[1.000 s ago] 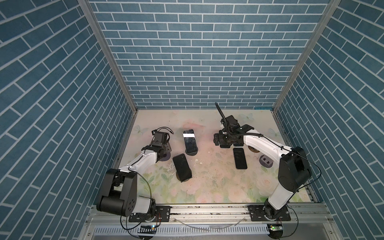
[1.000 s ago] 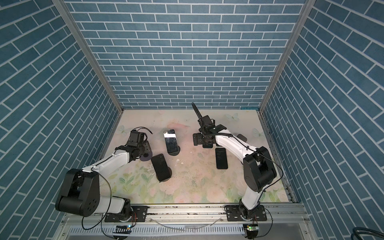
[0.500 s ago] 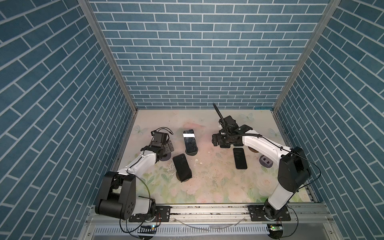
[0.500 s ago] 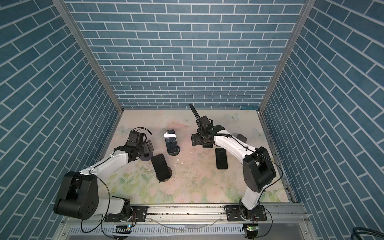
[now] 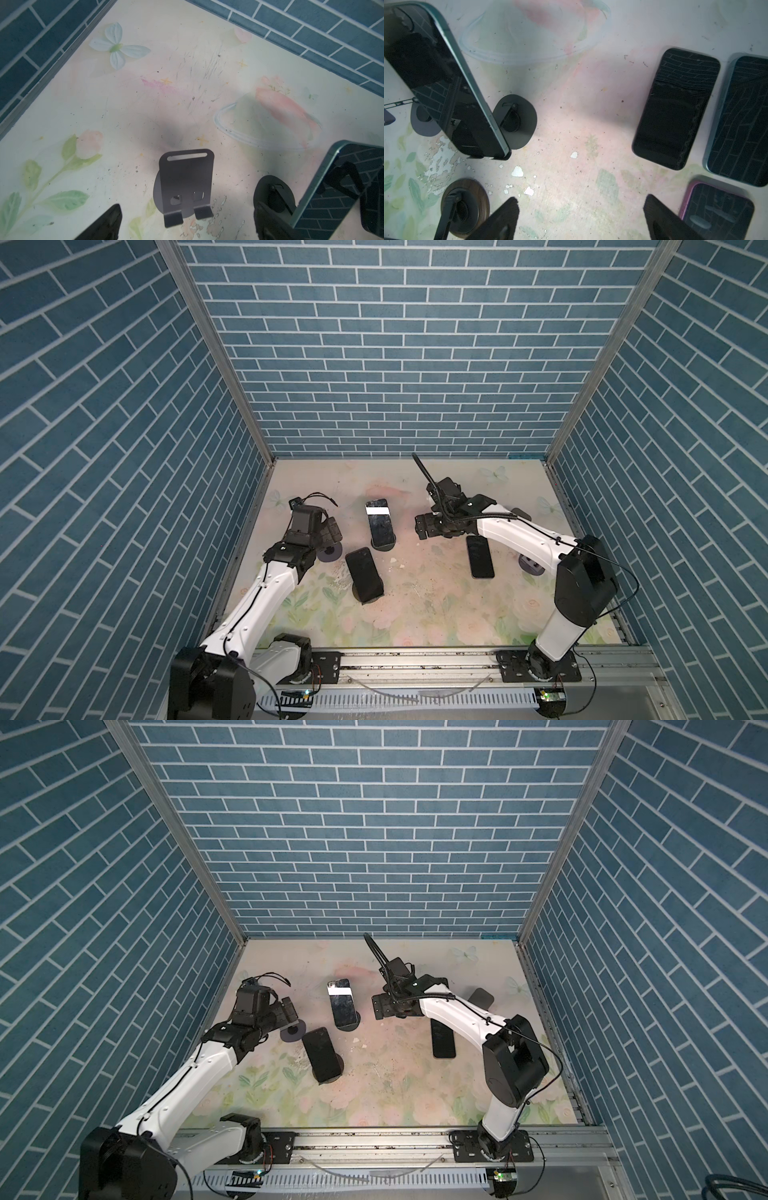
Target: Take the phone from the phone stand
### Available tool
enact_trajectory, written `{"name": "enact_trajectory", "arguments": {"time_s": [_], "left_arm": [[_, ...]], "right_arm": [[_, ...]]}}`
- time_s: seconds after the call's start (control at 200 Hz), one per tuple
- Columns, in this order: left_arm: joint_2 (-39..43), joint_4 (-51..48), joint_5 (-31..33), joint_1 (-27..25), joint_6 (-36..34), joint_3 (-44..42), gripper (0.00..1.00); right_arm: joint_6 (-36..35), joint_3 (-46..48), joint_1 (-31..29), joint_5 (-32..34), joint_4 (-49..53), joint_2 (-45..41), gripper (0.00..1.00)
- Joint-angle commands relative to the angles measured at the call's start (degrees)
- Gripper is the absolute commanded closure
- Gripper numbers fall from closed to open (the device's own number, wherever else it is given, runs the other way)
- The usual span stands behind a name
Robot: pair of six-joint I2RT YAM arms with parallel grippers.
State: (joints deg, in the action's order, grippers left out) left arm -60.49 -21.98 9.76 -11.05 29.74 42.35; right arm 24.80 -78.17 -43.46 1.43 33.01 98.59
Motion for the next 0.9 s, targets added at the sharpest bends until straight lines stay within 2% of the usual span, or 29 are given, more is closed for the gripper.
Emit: {"name": "enact_trajectory", "arguments": {"time_s": [0.0,0.26,0.565,0.895], "left_arm": [[3.78,-4.86,-0.41,0.33,-0.82,-1.36,0.00],[13.57,-7.79,-2.99,0.33,0.89,-4.12,0.00],[19.00,-8.96,-9.67,0.35,3.12,-6.37,0.00],[26.96,-14.78,-8.89,0.41,4.78,-7.36,0.00]], "right_arm": [[2.01,-2.64,-2.46,1.33,0.49,-0.12,0.05],[2.10,-4.31,-8.77,2.78,0.65,-1.01,0.05],[1.00,-4.71,-17.42,5.16,-2.53,-2.70,0.01],[-0.40,-4.71,-26.21,10.88,-9.14,0.06,0.01]]}}
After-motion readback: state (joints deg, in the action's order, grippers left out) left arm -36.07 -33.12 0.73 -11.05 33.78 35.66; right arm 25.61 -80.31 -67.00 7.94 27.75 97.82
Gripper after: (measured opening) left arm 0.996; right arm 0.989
